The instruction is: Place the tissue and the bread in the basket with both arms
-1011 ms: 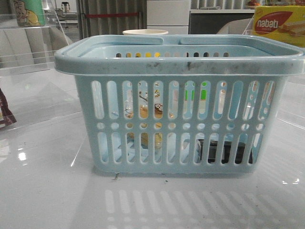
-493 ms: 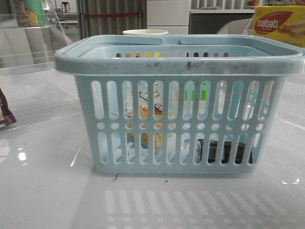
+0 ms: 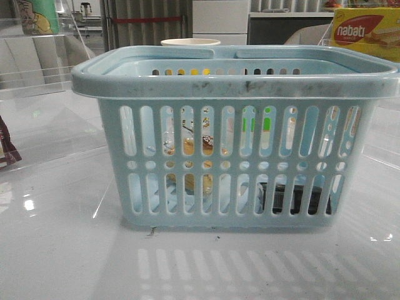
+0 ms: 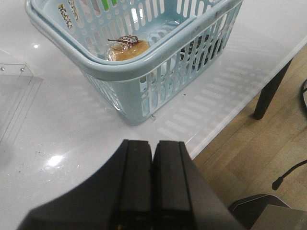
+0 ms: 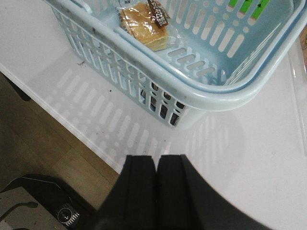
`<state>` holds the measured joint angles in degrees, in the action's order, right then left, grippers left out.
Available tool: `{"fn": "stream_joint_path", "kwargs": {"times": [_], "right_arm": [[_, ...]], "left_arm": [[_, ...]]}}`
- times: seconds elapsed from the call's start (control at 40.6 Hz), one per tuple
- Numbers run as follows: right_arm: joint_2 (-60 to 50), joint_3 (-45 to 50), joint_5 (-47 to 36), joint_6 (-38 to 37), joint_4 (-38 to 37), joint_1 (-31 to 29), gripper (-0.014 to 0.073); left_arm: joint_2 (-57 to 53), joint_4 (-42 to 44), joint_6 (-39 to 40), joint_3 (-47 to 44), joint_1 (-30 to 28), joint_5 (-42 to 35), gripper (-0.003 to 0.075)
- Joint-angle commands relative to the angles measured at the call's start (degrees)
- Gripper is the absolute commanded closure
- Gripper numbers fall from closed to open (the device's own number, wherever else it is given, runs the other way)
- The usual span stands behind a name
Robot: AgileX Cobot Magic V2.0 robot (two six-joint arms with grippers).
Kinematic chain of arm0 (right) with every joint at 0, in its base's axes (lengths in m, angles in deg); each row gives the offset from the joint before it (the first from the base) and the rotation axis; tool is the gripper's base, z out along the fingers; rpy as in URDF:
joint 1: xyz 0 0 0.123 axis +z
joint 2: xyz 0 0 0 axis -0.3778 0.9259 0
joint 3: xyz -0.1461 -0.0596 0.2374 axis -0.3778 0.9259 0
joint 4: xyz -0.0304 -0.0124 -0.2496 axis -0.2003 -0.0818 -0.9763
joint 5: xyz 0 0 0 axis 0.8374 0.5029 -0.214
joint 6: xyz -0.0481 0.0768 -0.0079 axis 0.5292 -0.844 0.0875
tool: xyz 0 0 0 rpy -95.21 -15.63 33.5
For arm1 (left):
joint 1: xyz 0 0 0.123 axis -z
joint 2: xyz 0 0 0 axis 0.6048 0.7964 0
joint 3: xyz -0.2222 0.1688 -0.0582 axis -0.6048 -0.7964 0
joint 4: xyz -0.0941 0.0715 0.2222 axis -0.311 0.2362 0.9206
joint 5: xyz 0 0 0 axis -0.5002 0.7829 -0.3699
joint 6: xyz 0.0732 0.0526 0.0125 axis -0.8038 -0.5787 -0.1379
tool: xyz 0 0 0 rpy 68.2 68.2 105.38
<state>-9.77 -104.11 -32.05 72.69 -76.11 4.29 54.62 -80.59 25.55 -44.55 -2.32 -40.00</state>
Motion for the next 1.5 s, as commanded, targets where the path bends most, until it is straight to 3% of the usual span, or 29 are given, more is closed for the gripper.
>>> {"fn": "stream_joint_path", "kwargs": {"times": [0.0,0.173,0.321,0.641,0.838,1.06,1.282,1.479], "right_arm": [[-0.1,-1.6,-3.5,0.3,-0.2,0.0,0.0571],[-0.1,-1.6,-3.5,0.3,-0.2,0.0,0.0571],[-0.1,-1.6,-3.4,0.3,-0.2,0.0,0.0571],[-0.1,-1.6,-3.4,0.3,-0.2,0.0,0.0571],[-0.1,-1.6,-3.4,0.3,-0.2,0.0,0.0571],[-0.1,-1.6,-3.4,0.3,-0.2,0.0,0.0571],[-0.1,-1.6,-3.4,0.3,-0.2,0.0,0.0571],[-0.1,-1.6,-3.4,0.3,-0.2,0.0,0.0571]], "left_arm": [[0.1,-0.7,0.5,1.5,0.4,-4.1,0.0629],[-0.4,-0.8,0.5,1.3,-0.3,-4.1,0.0629],[-2.3,0.3,0.5,0.9,-6.1,-5.1,0.0629],[-14.8,-0.7,0.5,-13.3,-22.8,-27.6,0.0629],[-21.7,-2.4,0.5,-20.6,-29.3,-31.2,0.0629],[-25.1,-3.8,1.0,-26.5,-30.5,-38.2,0.0629],[-29.9,10.5,16.8,-32.3,-30.5,-40.0,0.0629],[-32.2,10.7,16.8,-37.8,-30.5,-44.9,0.0629]]}}
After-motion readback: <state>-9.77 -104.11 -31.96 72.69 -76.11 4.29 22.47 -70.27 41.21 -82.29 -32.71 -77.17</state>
